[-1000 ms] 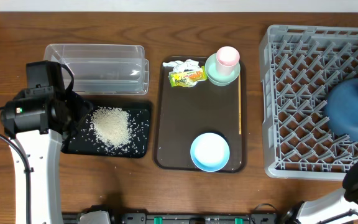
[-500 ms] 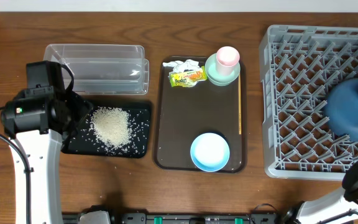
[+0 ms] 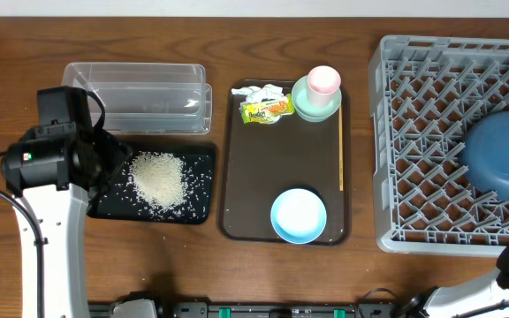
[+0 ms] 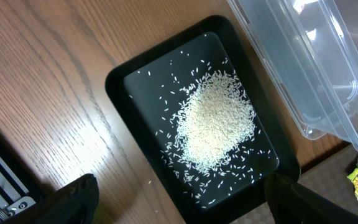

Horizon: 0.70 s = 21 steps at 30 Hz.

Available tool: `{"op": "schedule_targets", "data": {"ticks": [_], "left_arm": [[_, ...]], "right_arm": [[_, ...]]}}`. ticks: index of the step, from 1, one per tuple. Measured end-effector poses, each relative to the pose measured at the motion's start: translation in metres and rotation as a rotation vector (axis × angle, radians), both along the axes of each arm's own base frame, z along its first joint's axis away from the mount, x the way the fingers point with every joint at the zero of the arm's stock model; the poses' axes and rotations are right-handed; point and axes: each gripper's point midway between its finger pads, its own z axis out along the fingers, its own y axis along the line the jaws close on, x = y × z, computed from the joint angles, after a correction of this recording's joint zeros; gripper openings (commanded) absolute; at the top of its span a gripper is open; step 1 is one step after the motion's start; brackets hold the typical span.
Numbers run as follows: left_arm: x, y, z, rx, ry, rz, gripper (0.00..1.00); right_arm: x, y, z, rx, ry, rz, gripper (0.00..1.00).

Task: Sort waste into correct bins and load items into the dishwasher rack
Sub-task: 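Lower the blue bowl into the rack's right side and open the right gripper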

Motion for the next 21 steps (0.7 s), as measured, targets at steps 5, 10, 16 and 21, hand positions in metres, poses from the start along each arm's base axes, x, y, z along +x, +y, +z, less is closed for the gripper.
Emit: {"op": "schedule_targets", "data": {"ticks": [5,10,16,21], "left_arm": [[0.0,0.0,0.0,0.0,0.0,0.0,0.88],[0.0,0.0,0.0,0.0,0.0,0.0,0.88],[0.0,0.0,0.0,0.0,0.0,0.0,0.88],[0.0,0.0,0.0,0.0,0.0,0.0,0.88]], "right_arm": [[0.017,0.017,0.017,0.033,-0.067,0.082,0.04],[0.039,0.059,0.038,0.049,-0.104,0.225,0.06],[0.044,0.082,0.021,-0.011,0.027,0.273,0.01],[0.034,0.063,-0.002,-0.042,0.133,0.201,0.01]]}}
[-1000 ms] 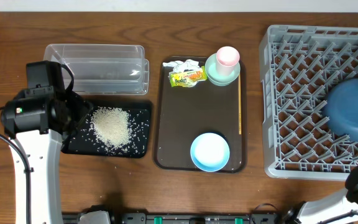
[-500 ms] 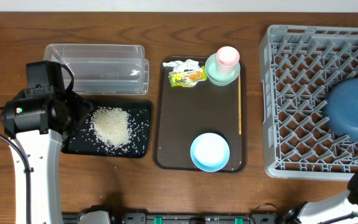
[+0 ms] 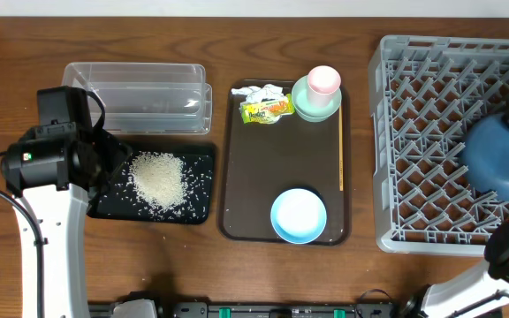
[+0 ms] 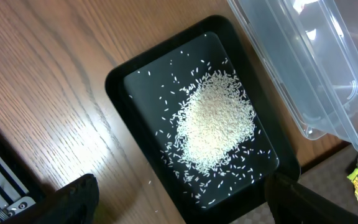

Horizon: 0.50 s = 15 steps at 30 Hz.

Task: Sort waste into correct bins and load items into the dishwasher rack
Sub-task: 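Lower the blue bowl into the rack's right side and open the right gripper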

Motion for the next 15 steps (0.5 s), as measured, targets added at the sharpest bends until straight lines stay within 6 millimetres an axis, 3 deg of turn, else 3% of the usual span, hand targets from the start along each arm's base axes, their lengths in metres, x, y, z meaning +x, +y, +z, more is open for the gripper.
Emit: {"op": "schedule_targets", "data": {"ticks": [10,15], "left_arm": [[0.0,0.0,0.0,0.0,0.0,0.0,0.88],[0.0,0.0,0.0,0.0,0.0,0.0,0.88]], "right_arm": [[-0.028,-0.055,-0.001,-0.068,0.013,-0.159,0.01],[-0.037,-0.072,0.0,-0.077,-0.001,-0.205,0.01]]}}
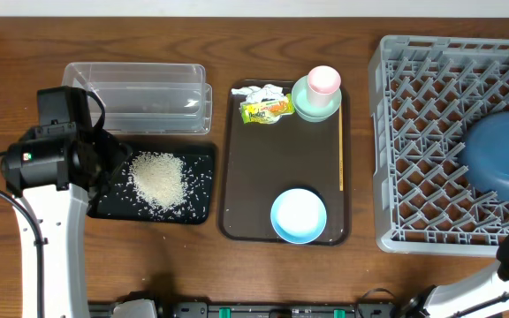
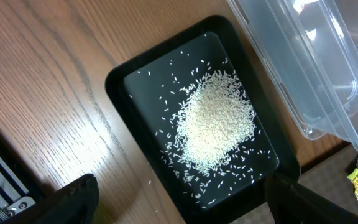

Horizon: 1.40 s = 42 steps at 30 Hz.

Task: Sort waste into correct bins and load items into the dishwasher rack
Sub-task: 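Lower the blue bowl into the rack's right side and open the right gripper, then move the right gripper over the light-blue bowl and lower it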

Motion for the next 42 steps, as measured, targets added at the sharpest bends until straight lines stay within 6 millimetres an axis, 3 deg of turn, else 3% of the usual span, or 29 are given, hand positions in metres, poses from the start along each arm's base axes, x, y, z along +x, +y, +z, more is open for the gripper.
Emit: {"op": "schedule_targets", "data": {"ticks": [8,11,13,15,24,27,30,33,35,38,42], "left_arm": [[0.0,0.0,0.0,0.0,0.0,0.0,0.88],[0.0,0.0,0.0,0.0,0.0,0.0,0.88],[0.0,0.0,0.0,0.0,0.0,0.0,0.88],[0.0,0.0,0.0,0.0,0.0,0.0,0.88],[0.0,0.0,0.0,0.0,0.0,0.0,0.88],[0.0,0.0,0.0,0.0,0.0,0.0,0.88],[0.0,0.0,0.0,0.0,0.0,0.0,0.88],[0.0,0.0,0.0,0.0,0.0,0.0,0.88],[0.0,0.0,0.0,0.0,-0.001,0.0,0.88],[0.0,0.0,0.0,0.0,0.0,0.0,0.88],[0.0,0.0,0.0,0.0,0.0,0.0,0.88]], "right_arm": [[-0.015,-0.015,-0.001,0.001,0.006,-0.05,0.03],[-0.021,-0.014,-0.001,0.019,0.018,-0.068,0.32],[-0.022,-0.015,0.001,0.028,0.01,-0.075,0.64],[-0.02,-0.015,0.004,0.045,-0.013,-0.07,0.75],[0.0,0.016,0.009,0.244,-0.176,0.068,0.7],[0.004,0.027,0.02,0.274,-0.217,0.105,0.74],[0.005,0.043,0.046,0.277,-0.279,0.158,0.76],[0.008,0.071,0.081,0.257,-0.352,0.253,0.74],[0.011,0.104,0.107,0.245,-0.39,0.356,0.73],[0.018,0.175,0.135,0.247,-0.413,0.576,0.73],[0.017,0.276,0.138,0.304,-0.351,0.879,0.68]]}}
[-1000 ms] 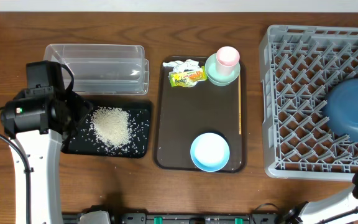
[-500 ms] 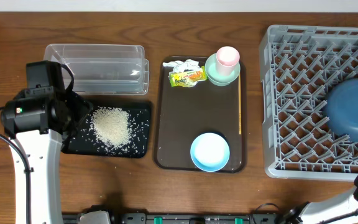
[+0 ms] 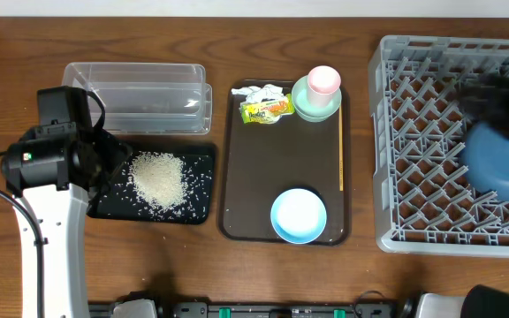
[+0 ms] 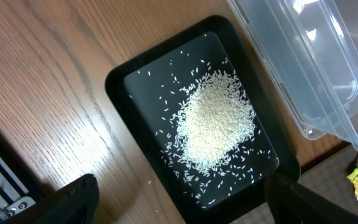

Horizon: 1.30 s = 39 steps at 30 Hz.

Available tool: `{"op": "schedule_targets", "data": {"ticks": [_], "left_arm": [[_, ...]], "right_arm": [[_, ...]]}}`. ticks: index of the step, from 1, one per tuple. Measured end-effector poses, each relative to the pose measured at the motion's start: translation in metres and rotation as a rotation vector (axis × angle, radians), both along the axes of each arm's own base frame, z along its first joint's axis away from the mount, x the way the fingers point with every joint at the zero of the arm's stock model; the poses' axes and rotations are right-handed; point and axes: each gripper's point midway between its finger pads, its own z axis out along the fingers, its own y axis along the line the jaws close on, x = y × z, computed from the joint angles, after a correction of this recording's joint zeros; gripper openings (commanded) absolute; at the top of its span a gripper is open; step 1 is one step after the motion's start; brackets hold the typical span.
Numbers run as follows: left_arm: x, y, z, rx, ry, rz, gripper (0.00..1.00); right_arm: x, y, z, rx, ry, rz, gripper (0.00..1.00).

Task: Sort waste into correct bins and load items into the dishwasher rack
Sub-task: 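Move the right gripper over the light-blue bowl and lower it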

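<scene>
A black tray (image 4: 120, 81) holding a heap of rice (image 4: 216, 121) lies beneath my left gripper (image 4: 179, 202), which hangs open with nothing between its fingers (image 4: 73, 199). A clear plastic bin (image 3: 140, 97) stands behind that tray. The brown serving tray (image 3: 263, 177) carries a yellow wrapper (image 3: 265, 109), a pink cup (image 3: 323, 80) on a green plate (image 3: 307, 108), a chopstick (image 3: 340, 150) and a light blue bowl (image 3: 299, 215). A dark blue bowl (image 3: 502, 168) sits in the grey dishwasher rack (image 3: 414, 132). My right gripper (image 3: 493, 99) is a dark blur above the rack's far right.
Crumpled white paper (image 3: 268, 90) lies beside the wrapper on the brown tray. The rack's upright tines fill the right side of the table. Wood table (image 3: 25, 53) shows around the bins.
My right arm, which showed only at the bottom right corner, now appears as a blur over the far right of the rack above the blue bowl. My left arm and all objects have not moved.
My left gripper has stayed open over the rice tray throughout. My right arm was low at the bottom right corner, then reached partly up beside the blue bowl, then was back at the corner, and now is over the rack's far right.
</scene>
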Motion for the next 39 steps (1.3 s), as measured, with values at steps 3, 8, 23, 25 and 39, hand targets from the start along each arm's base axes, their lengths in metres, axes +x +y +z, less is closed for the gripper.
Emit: {"op": "schedule_targets", "data": {"ticks": [3,8,23,25,39], "left_arm": [[0.0,0.0,0.0,0.0,0.0,0.0,0.88],[0.0,0.0,0.0,0.0,0.0,0.0,0.88],[0.0,0.0,0.0,0.0,0.0,0.0,0.88],[0.0,0.0,0.0,0.0,0.0,0.0,0.88],[0.0,0.0,0.0,0.0,0.0,0.0,0.88]], "right_arm": [[-0.006,0.067,-0.013,-0.037,0.042,0.204,0.65],[-0.04,0.162,-0.047,-0.124,0.144,0.485,0.68],[-0.133,0.291,-0.188,-0.386,0.444,0.756,0.44],[-0.139,0.293,-0.205,-0.441,0.478,0.735,0.43],[-0.139,0.286,-0.263,-0.607,0.571,0.577,0.26]]}}
